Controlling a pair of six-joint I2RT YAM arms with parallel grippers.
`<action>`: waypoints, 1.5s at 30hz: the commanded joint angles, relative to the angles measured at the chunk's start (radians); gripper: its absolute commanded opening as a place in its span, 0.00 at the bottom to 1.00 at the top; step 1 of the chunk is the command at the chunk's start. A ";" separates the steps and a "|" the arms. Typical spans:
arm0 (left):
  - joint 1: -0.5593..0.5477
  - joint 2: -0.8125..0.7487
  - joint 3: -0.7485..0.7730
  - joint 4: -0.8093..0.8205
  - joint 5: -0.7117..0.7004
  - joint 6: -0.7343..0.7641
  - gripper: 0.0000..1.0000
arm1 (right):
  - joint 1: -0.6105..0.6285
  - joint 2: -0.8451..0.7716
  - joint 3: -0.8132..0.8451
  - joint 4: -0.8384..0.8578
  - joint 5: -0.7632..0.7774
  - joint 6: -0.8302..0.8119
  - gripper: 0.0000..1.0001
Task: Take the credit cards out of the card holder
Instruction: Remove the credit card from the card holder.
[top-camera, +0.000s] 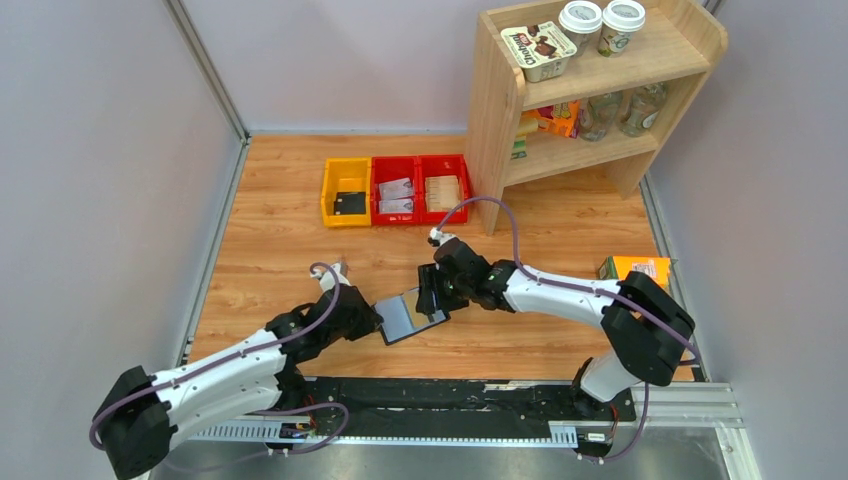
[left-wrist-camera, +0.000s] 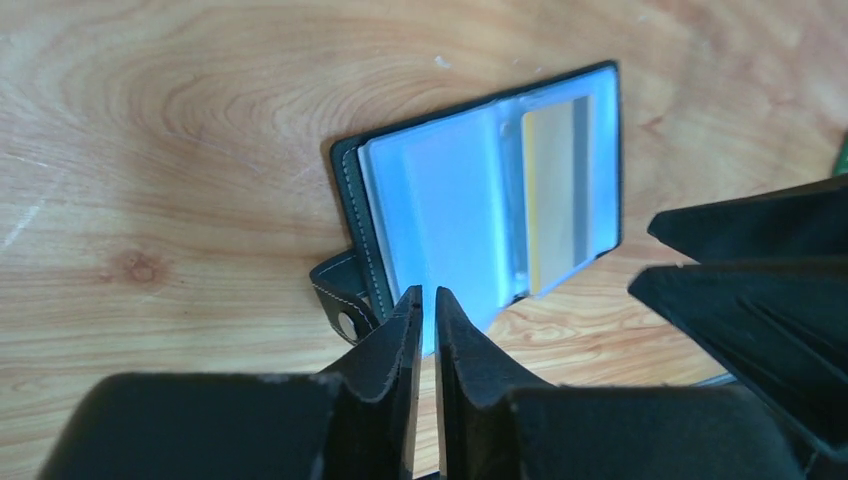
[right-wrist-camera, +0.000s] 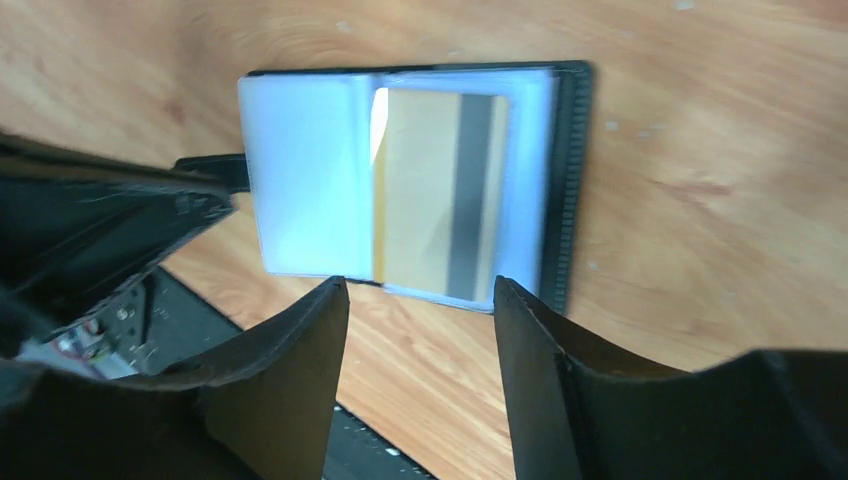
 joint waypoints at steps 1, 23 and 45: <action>-0.002 -0.099 0.023 -0.093 -0.071 0.001 0.18 | -0.029 -0.063 0.006 -0.051 0.134 -0.019 0.55; 0.013 0.282 0.103 0.417 0.167 0.032 0.50 | -0.109 0.083 0.018 0.090 -0.062 -0.068 0.28; 0.070 0.413 -0.124 0.809 0.251 -0.082 0.43 | -0.132 0.178 -0.081 0.199 -0.199 0.044 0.24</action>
